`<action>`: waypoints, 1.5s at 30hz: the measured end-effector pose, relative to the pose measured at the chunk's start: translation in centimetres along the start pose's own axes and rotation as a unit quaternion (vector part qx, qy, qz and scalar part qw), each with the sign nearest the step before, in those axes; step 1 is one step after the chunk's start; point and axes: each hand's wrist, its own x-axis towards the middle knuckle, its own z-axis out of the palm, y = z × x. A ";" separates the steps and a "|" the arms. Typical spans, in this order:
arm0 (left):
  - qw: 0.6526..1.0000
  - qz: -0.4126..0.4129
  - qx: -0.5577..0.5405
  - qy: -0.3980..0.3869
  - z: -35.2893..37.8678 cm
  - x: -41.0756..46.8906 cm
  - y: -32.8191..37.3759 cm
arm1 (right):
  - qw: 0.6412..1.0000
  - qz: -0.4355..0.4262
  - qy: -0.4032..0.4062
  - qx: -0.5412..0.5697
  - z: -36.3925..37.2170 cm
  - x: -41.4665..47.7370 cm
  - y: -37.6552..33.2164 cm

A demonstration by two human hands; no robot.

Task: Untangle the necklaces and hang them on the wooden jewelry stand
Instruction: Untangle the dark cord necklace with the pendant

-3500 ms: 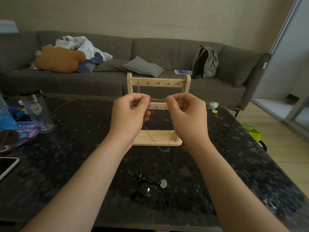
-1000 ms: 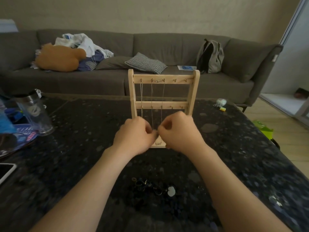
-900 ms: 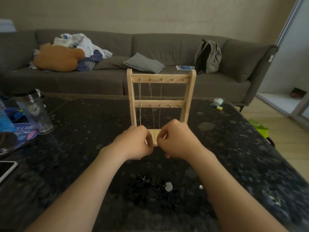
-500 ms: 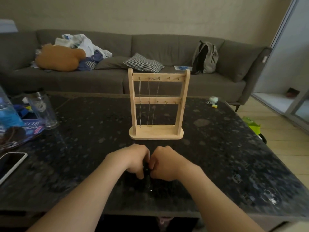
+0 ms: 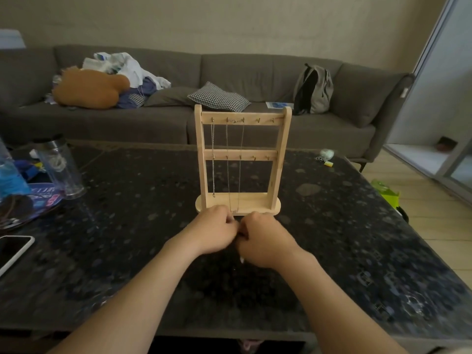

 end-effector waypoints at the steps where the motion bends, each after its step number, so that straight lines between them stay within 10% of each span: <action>1: 0.998 -0.005 -0.053 0.024 0.0 0.2 0.3 | 0.999 -0.003 0.035 0.014 -0.1 0.1 0.0; 8: 0.908 -0.027 -0.397 0.131 -0.6 1.1 1.4 | 0.954 0.014 0.183 0.238 -1.7 0.4 -0.1; 17: 0.806 -0.073 -0.585 0.057 -1.7 0.9 1.5 | 0.857 0.079 0.110 0.497 -2.7 0.4 -0.2; 29: 0.866 -0.015 -0.476 0.151 -2.2 0.7 1.4 | 0.790 0.117 0.051 0.600 -3.7 0.3 -0.6; 45: 0.892 0.029 -0.399 0.211 -1.9 0.4 1.7 | 0.867 0.042 0.071 0.491 -3.6 -0.2 -0.7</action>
